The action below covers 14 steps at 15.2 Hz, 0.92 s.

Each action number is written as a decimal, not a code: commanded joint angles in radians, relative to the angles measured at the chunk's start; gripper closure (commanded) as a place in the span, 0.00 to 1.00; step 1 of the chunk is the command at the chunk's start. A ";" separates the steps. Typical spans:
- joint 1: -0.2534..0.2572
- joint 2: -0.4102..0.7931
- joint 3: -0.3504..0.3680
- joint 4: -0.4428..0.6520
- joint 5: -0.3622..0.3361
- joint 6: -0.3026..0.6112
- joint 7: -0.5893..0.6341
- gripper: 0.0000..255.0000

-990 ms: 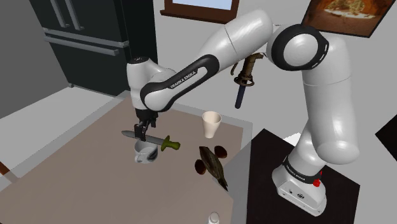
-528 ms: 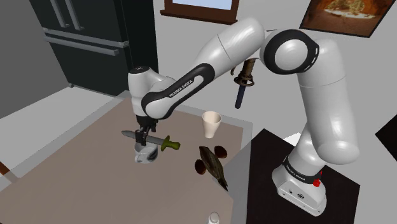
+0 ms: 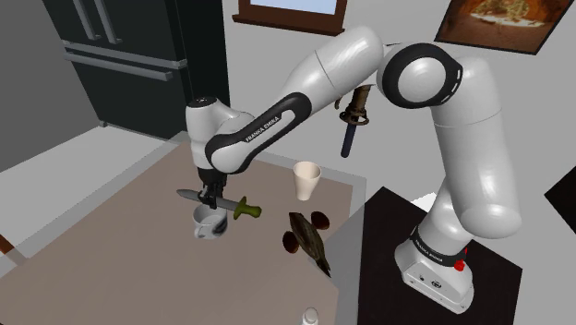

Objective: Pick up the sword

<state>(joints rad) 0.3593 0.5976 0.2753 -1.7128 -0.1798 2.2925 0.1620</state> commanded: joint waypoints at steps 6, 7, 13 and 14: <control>-0.005 -0.033 0.008 0.004 0.010 -0.037 -0.006 1.00; -0.006 -0.040 0.009 0.006 0.013 -0.047 -0.007 1.00; -0.012 -0.084 0.019 0.024 0.028 -0.107 -0.015 1.00; -0.013 -0.091 0.020 0.028 0.030 -0.117 -0.017 1.00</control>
<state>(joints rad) 0.3477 0.5137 0.2943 -1.6872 -0.1518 2.1844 0.1473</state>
